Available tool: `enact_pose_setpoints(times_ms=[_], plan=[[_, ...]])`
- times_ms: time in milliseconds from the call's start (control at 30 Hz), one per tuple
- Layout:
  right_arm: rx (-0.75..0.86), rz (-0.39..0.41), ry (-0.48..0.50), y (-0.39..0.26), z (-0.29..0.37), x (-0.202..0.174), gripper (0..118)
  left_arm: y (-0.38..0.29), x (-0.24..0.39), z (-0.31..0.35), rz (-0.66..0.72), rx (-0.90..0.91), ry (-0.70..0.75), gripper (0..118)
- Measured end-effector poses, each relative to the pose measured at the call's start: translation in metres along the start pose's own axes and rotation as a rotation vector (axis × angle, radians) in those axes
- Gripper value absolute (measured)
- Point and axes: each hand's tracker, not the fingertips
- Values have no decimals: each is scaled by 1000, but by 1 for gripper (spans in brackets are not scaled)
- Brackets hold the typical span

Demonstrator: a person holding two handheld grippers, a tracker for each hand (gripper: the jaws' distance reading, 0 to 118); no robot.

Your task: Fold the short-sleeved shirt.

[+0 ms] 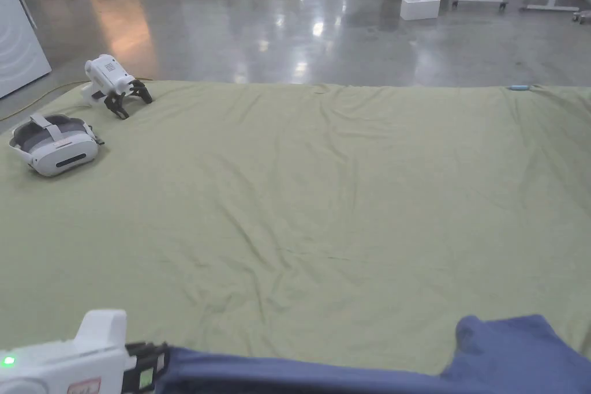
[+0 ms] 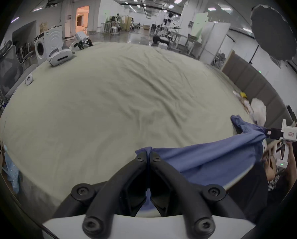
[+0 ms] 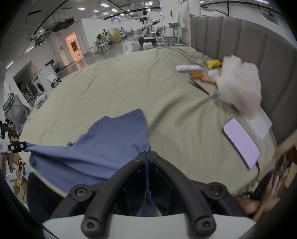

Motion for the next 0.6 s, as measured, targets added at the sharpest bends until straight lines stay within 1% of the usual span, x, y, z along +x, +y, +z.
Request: enact_pose_setpoints(times_ms=[100, 133, 167, 233, 267, 300, 333, 367, 400, 433, 467, 500, 600], plan=[[-45, 7, -9, -42, 2, 0, 0, -25, 0, -13, -52, -92, 42, 0], [-73, 0, -7, -51, -3, 1, 0, -32, 2, -19, -71, -86, 40, 0], [-66, -9, -12, -58, -6, 1, 0, -37, 4, -24, -109, -88, 31, 0], [-69, -15, -15, -64, -19, 1, 0, -42, 7, -32, -109, -42, 59, 1], [-61, -6, -16, -66, -20, -2, 0, -42, 7, -31, -99, -1, 60, 15], [-45, 17, -26, -66, -19, -5, 12, -41, 6, -31, -82, 13, 71, 37], [-40, 42, -42, -63, -19, -7, 37, -38, 4, -26, -50, 40, 121, 61], [-25, 67, -84, -59, -14, -9, 62, -34, 6, -16, -26, 76, 145, 81], [12, 74, -78, -55, -6, -11, 73, -30, 10, -3, -18, 144, 146, 90], [77, 54, -39, -47, 9, -15, 73, -23, 20, 19, -28, 251, 130, 89], [126, 30, -9, -41, 14, -8, 73, -15, 30, 39, -48, 330, 128, 89], [221, 20, 27, -30, 33, -15, 73, -7, 44, 63, -75, 442, 135, 89], [456, 55, 91, 0, 85, -45, 73, 11, 89, 133, -158, 709, 153, 91]])
